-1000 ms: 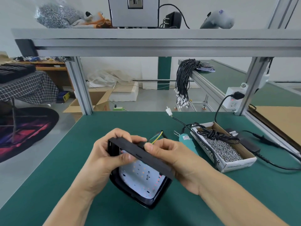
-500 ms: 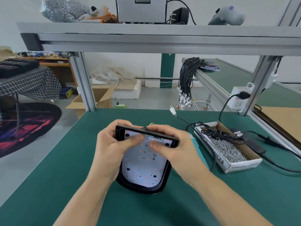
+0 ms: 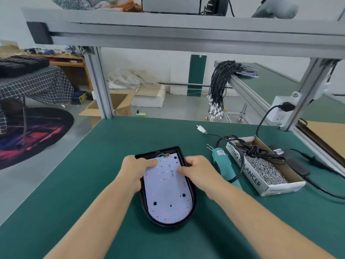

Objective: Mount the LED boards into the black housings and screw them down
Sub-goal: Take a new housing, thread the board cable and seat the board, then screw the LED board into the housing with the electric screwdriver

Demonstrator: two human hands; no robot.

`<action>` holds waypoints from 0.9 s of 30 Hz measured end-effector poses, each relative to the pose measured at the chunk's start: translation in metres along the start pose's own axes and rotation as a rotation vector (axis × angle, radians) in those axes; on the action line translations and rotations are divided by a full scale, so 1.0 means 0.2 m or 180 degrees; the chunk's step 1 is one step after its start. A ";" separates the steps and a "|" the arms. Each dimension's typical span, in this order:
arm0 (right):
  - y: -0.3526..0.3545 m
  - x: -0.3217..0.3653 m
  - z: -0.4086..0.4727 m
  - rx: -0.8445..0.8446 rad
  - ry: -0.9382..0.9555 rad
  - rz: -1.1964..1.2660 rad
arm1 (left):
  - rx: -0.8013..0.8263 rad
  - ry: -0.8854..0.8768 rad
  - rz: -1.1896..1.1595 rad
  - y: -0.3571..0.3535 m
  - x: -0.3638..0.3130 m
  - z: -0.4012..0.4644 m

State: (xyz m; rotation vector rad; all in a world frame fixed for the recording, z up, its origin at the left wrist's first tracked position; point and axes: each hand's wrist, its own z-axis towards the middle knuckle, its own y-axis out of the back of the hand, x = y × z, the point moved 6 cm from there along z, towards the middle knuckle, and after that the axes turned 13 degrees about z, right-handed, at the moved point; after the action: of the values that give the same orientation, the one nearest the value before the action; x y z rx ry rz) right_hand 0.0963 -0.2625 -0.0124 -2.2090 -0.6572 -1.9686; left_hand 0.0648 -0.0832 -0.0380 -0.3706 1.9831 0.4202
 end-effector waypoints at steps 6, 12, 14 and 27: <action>0.03 0.08 -0.06 0.0000 0.0356 -0.0967 | -0.0222 -0.0429 0.0608 0.00 -0.01 0.00; 0.40 0.23 -0.40 -0.0652 0.0919 -0.1509 | -0.0649 -0.0675 0.1159 0.06 0.00 -0.02; 0.59 0.17 -0.46 -0.0834 0.0460 -0.1890 | -0.0573 -0.0678 0.1279 0.06 0.00 -0.03; 0.54 -0.10 -0.19 -0.0596 -0.0597 -0.2312 | -0.0913 -0.1238 0.2047 0.08 -0.05 -0.16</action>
State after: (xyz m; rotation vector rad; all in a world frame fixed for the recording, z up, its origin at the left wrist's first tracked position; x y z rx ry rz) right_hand 0.1019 -0.3785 -0.0039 -2.5234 -1.5410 -2.1869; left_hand 0.0367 -0.0825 -0.0135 0.1835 1.6210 1.1021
